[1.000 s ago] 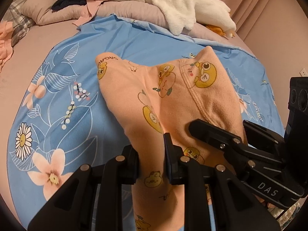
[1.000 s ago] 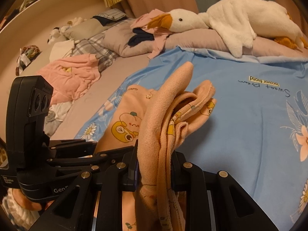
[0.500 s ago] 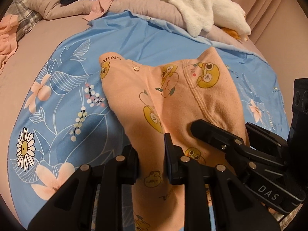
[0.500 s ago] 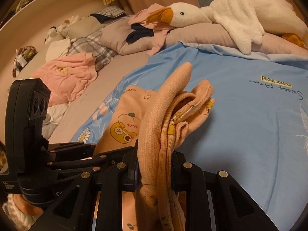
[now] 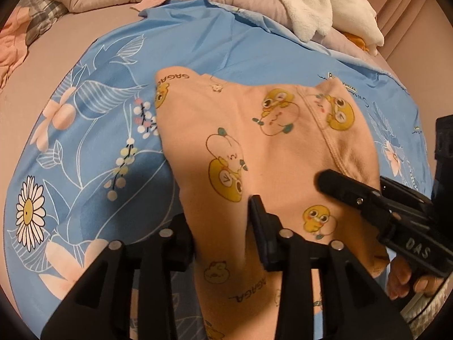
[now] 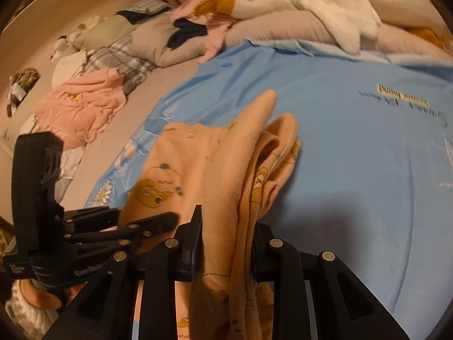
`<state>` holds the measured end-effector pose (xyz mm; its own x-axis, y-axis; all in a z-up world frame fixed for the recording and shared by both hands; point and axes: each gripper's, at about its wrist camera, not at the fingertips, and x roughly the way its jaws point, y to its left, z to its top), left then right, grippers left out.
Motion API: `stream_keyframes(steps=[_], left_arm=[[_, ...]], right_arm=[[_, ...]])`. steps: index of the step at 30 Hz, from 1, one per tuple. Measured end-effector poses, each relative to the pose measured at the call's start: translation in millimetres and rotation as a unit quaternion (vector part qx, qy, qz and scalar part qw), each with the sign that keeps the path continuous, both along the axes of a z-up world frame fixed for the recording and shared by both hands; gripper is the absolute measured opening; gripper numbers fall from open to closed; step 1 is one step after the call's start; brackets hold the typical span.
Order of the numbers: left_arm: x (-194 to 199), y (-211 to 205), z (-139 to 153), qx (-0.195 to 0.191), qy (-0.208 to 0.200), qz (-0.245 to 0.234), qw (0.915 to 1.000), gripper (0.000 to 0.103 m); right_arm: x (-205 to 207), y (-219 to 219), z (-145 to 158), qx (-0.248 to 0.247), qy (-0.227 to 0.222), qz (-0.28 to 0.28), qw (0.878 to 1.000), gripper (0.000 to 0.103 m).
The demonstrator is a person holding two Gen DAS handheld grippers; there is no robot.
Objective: Fold small clothes
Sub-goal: 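Lower the bundle onto the duvet and open both tools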
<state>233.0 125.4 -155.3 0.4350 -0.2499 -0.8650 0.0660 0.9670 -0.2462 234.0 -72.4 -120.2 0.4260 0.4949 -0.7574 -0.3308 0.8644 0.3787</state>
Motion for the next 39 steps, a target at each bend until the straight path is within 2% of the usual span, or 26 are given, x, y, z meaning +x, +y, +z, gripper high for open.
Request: stream_keyframes(steps=[2, 5, 9, 14, 21, 30, 34, 39], left_arm=[[-1.2, 3.9, -0.4, 0.002, 0.001, 0.007, 1.0000, 0.050], [-2.6, 7.2, -1.7, 0.006, 0.004, 0.013, 0.9999, 0.056], [-3.0, 7.6, -1.8, 0.007, 0.006, 0.016, 0.9998, 0.061], [-3.4, 15.1, -2.0, 0.012, 0.010, 0.028, 0.9995, 0.076], [-15.1, 35.4, 1.4, -0.010, 0.015, 0.046, 0.9988, 0.079], [-24.1, 32.7, -0.2, 0.006, 0.018, 0.060, 0.9980, 0.080], [-36.2, 31.9, 3.7, 0.011, 0.013, 0.056, 0.9983, 0.080], [-54.6, 27.5, 3.1, 0.017, 0.012, 0.056, 0.9982, 0.080]], right_arm=[[1.9, -5.3, -5.8, 0.007, 0.014, -0.006, 1.000, 0.026], [2.0, -11.1, -11.3, 0.018, 0.028, -0.013, 0.999, 0.028], [1.1, -15.7, -14.6, 0.024, 0.041, -0.024, 0.999, 0.036], [-0.6, -24.9, -14.1, 0.030, 0.047, -0.034, 0.998, 0.044], [-6.0, -49.5, -13.3, 0.046, 0.053, -0.054, 0.996, 0.051], [-8.7, -48.9, -14.5, 0.033, 0.050, -0.054, 0.997, 0.051], [-21.1, -48.8, 1.2, 0.031, 0.022, -0.038, 0.999, 0.051], [-38.4, -44.6, 6.7, 0.013, 0.000, -0.009, 1.000, 0.051]])
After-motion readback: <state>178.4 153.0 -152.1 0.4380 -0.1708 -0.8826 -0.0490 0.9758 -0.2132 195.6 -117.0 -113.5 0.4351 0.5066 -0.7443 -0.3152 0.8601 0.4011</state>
